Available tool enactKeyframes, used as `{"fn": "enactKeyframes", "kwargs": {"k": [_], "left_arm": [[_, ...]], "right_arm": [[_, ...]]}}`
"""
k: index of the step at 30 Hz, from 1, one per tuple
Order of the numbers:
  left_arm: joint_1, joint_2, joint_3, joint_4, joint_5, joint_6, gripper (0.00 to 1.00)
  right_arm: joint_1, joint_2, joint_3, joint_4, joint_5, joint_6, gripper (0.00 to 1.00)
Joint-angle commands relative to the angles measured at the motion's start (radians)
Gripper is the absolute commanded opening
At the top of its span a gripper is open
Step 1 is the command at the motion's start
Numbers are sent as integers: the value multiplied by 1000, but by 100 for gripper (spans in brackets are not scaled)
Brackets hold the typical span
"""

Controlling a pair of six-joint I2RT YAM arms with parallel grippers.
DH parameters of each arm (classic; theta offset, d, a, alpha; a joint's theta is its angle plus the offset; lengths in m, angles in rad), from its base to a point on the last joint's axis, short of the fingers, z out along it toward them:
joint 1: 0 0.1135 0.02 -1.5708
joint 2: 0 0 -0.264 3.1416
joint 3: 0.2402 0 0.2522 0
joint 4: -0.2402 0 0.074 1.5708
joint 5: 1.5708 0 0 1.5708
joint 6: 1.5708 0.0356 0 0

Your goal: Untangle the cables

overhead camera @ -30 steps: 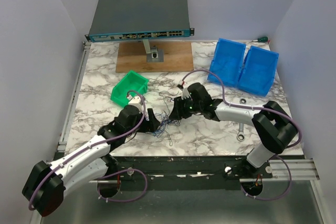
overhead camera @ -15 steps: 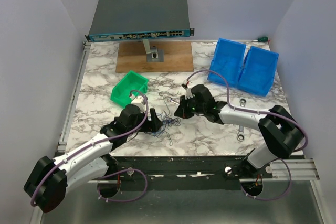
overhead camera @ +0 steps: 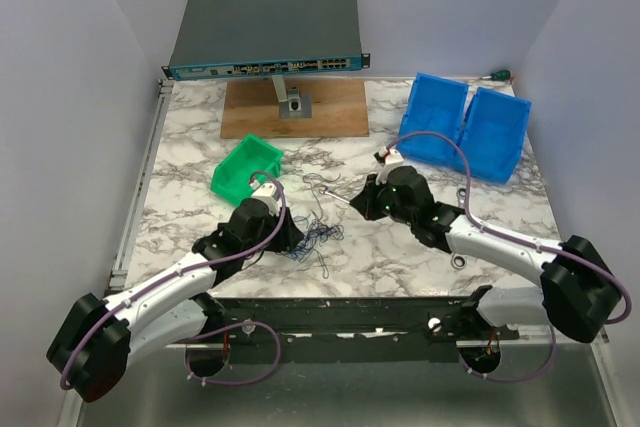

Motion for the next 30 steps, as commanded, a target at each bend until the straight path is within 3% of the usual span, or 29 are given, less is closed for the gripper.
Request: {"fn": "enactKeyframes", "kwargs": {"k": [1, 4, 13, 18, 20, 21, 23, 24, 26, 30], "left_arm": [[5, 0, 18, -2, 2, 14, 31], [5, -12, 12, -7, -4, 17, 1], [6, -93, 21, -70, -43, 22, 0], [8, -109, 8, -53, -47, 9, 0], [6, -102, 6, -43, -32, 4, 0], [7, -99, 5, -40, -26, 2, 0], [7, -96, 8, -40, -23, 2, 0], [6, -94, 9, -46, -21, 3, 0], [7, -102, 19, -72, -30, 7, 0], [9, -140, 34, -126, -48, 14, 0]], "right_arm": [[6, -96, -39, -15, 153, 22, 1], [5, -161, -46, -34, 213, 23, 0], [6, -320, 45, -248, 490, 45, 1], [6, -331, 120, -365, 615, 50, 1], [5, -298, 140, -369, 498, -1, 3], [6, -271, 153, -367, 388, -21, 21], [6, -201, 171, -354, 196, -40, 68], [6, -160, 178, -352, 136, -35, 78], [6, -91, 194, -350, 60, -11, 84], [9, 6, 160, -253, -105, 4, 81]]}}
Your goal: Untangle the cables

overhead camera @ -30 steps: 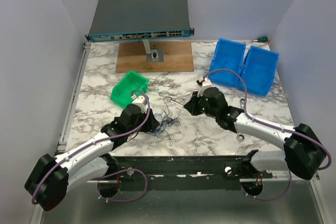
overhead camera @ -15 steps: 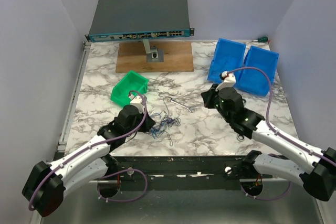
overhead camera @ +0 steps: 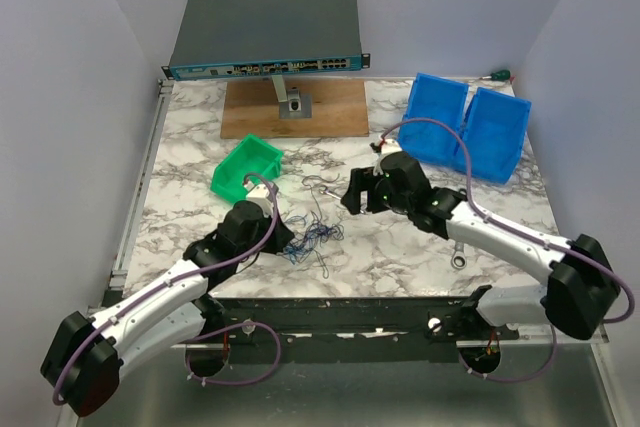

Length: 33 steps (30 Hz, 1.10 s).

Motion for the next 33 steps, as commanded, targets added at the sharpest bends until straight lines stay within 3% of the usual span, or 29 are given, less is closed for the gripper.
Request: {"fn": "enactKeyframes", "kwargs": {"k": [1, 8, 18, 22, 27, 33], "left_arm": [[8, -52, 31, -62, -26, 7, 0], [8, -81, -13, 11, 22, -23, 0], [7, -79, -29, 59, 42, -38, 0], [9, -80, -23, 52, 37, -38, 0], [8, -99, -9, 21, 4, -30, 0], [17, -188, -3, -78, -146, -57, 0]], "right_arm": [[11, 88, -27, 71, -284, 8, 80], [45, 217, -78, 214, -355, 24, 71], [87, 383, -125, 437, -365, 73, 68], [114, 430, -95, 437, -350, 75, 50], [119, 385, -98, 373, -221, 79, 2], [119, 268, -118, 204, 160, 156, 1]]}}
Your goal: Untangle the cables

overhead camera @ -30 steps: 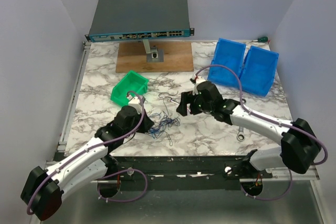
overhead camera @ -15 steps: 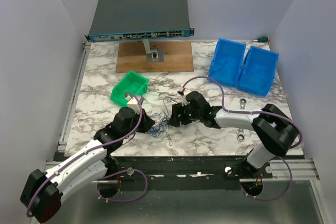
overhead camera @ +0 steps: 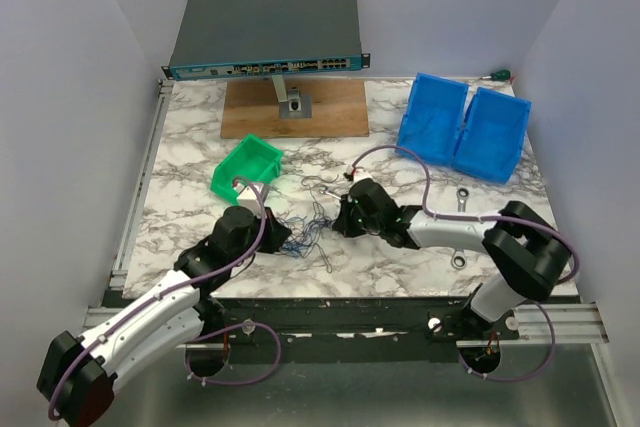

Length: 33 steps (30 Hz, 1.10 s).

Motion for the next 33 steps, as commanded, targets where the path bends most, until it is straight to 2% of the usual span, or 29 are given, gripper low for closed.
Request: {"fn": "enactKeyframes", "kwargs": {"k": [1, 9, 18, 26, 33], "left_arm": [[16, -98, 24, -86, -142, -25, 0], [42, -271, 68, -247, -259, -39, 0], [47, -380, 122, -339, -325, -57, 0], [48, -459, 246, -447, -389, -49, 0], [50, -475, 384, -545, -511, 8, 0]], "right_arm": [[6, -108, -12, -142, 359, 83, 1], [2, -278, -80, -365, 719, 282, 1], [-6, -463, -106, -602, 954, 506, 1], [-8, -561, -97, -701, 1029, 524, 1], [-13, -594, -91, -777, 1082, 583, 1]]}}
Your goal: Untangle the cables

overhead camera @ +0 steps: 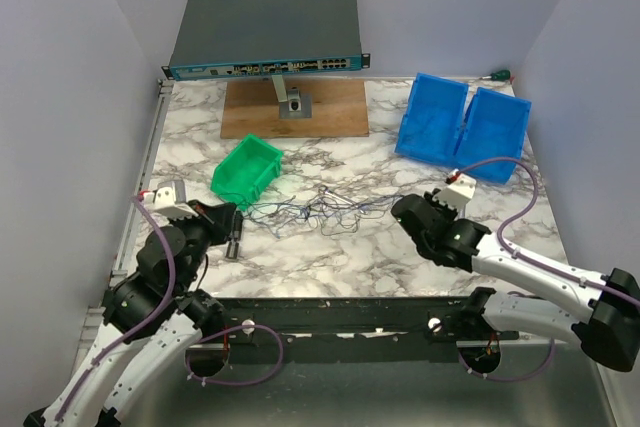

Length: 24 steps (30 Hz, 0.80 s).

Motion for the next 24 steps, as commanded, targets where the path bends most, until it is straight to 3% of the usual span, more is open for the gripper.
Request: {"fn": "enactKeyframes", "kwargs": {"k": [1, 11, 16, 18, 22, 24], "left_arm": [[9, -15, 111, -105, -159, 73, 0], [9, -23, 172, -138, -233, 135, 0], [9, -18, 156, -106, -170, 133, 0], [9, -5, 121, -21, -16, 175, 0], [9, 100, 99, 87, 219, 185, 0], [9, 162, 107, 108, 294, 193, 0]], "right_arm": [[-10, -27, 6, -99, 113, 64, 1], [-12, -81, 2, -118, 158, 40, 1], [-11, -110, 8, -126, 167, 27, 3], [-11, -116, -4, -41, 115, -96, 23], [-12, -132, -54, 197, -155, -362, 70], [-11, -155, -86, 304, -288, -444, 80]]}}
